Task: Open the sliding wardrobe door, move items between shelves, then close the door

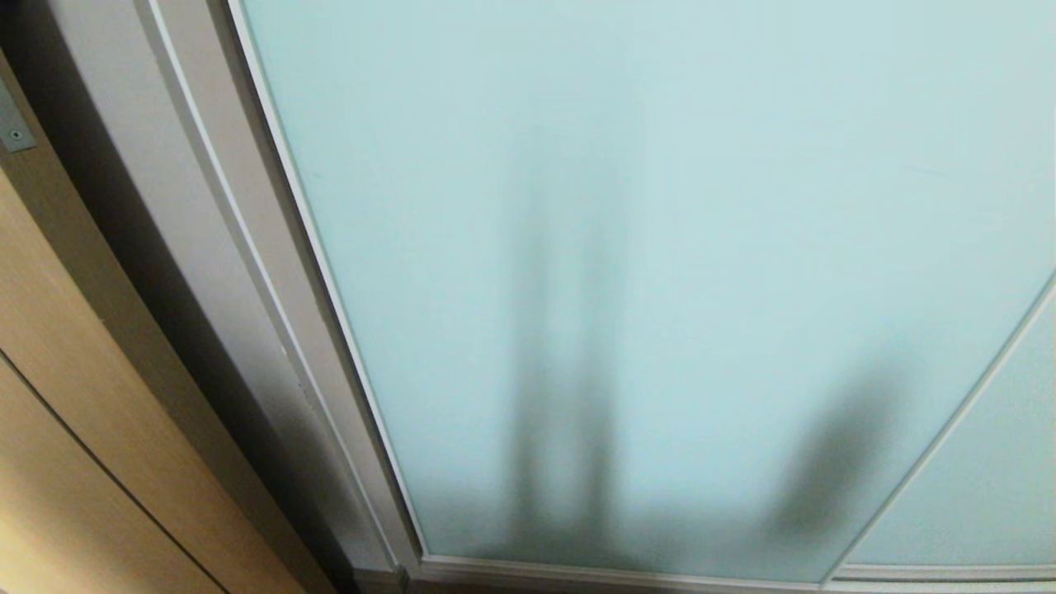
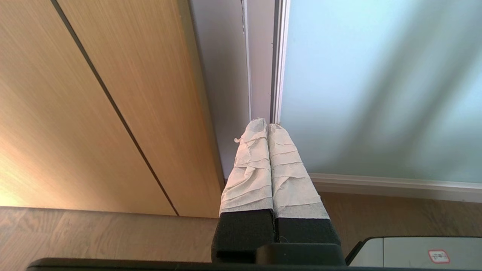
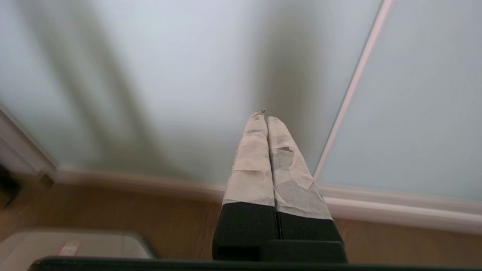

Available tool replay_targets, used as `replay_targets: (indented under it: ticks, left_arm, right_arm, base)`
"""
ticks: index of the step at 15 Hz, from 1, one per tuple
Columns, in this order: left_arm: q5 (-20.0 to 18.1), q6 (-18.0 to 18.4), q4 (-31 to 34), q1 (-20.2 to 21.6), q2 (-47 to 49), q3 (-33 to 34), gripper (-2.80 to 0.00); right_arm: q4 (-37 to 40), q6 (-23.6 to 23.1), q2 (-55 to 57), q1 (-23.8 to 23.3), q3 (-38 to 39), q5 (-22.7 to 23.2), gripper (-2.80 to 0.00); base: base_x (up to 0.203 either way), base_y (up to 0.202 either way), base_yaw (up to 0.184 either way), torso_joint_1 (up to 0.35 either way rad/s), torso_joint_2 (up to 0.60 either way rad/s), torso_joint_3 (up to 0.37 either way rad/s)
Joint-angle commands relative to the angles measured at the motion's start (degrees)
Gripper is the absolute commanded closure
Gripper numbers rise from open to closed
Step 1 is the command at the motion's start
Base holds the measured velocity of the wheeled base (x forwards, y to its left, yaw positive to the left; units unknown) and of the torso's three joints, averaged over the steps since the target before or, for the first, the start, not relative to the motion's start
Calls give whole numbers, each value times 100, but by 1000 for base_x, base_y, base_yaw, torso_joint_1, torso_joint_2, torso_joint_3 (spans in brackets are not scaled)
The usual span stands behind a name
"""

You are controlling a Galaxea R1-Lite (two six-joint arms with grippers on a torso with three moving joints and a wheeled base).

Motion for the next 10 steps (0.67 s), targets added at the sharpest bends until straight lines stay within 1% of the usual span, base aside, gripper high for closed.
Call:
replay_targets:
  ticks: [1, 2, 10]
  left_arm:
    - [0, 2, 4, 0, 9, -1, 0]
    - [0, 2, 4, 0, 9, -1, 0]
    - [0, 2, 4, 0, 9, -1, 0]
  right_arm:
    - [-411, -11, -114, 6, 242, -22, 0]
    - [-552, -5, -114, 6, 293, -22, 0]
    - [-473, -8, -114, 6, 300, -13, 0]
  base:
    - [0, 0, 0, 0, 0, 0]
    - [0, 0, 0, 0, 0, 0]
    - [0, 0, 0, 0, 0, 0]
